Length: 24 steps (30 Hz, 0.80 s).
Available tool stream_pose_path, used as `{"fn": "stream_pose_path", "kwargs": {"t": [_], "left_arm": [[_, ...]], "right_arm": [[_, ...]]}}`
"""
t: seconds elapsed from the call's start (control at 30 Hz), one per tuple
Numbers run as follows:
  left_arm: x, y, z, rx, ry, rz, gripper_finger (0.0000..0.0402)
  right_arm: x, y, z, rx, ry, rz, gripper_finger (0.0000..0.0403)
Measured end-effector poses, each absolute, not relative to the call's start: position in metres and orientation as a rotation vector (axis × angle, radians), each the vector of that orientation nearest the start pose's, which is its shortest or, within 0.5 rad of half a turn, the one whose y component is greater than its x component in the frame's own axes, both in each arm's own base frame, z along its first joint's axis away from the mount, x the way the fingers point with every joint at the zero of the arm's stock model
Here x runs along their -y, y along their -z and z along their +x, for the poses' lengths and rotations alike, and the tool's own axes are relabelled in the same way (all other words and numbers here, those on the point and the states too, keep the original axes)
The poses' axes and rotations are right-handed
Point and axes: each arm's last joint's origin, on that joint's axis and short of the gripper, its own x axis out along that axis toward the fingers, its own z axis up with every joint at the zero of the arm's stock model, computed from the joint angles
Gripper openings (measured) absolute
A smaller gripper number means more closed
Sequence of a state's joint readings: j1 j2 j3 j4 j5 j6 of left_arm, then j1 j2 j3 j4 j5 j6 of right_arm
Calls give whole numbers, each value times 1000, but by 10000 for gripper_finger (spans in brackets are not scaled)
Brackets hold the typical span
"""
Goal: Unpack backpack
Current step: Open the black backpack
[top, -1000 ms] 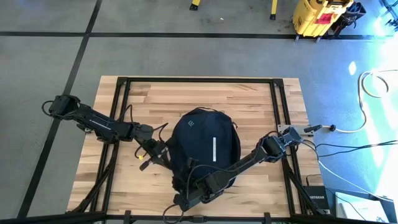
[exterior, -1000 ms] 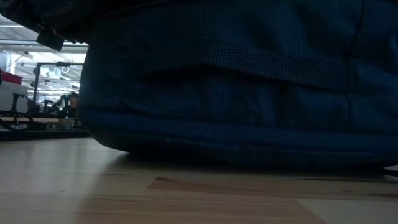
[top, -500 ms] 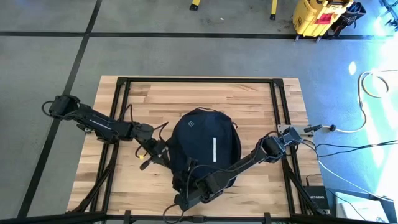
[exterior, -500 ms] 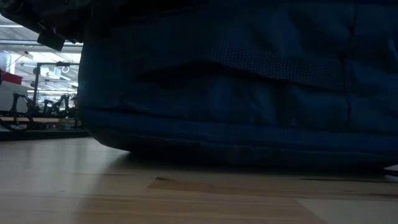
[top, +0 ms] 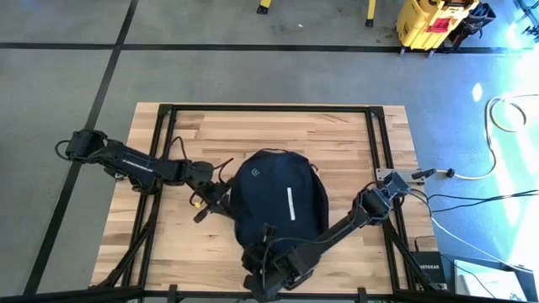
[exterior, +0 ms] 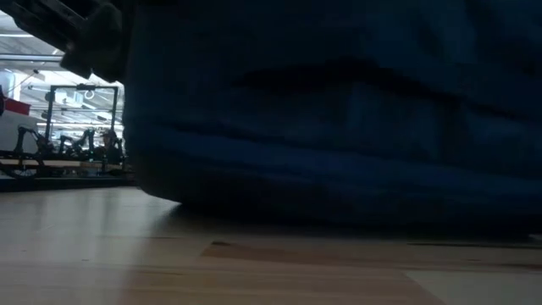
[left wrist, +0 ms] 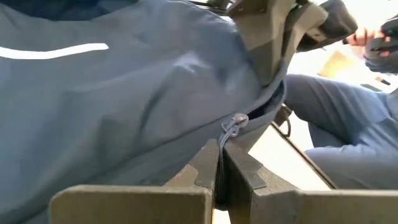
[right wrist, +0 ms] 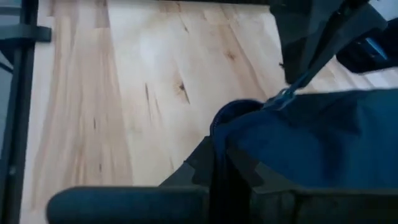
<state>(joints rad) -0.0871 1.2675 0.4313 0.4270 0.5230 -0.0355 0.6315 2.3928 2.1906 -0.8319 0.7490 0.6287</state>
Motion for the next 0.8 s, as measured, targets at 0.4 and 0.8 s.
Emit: {"fn": "stream_pose_path", "kwargs": {"t": [0.4,0.8], "left_arm": [[-7,-173,234,-431,430,-110,0],[-47,-173,229,-413,268,-98,0]], "right_arm": [[-308,-215,403,-728,330,-39,0],[-311,-215,400,-711,340,-34,0]]}}
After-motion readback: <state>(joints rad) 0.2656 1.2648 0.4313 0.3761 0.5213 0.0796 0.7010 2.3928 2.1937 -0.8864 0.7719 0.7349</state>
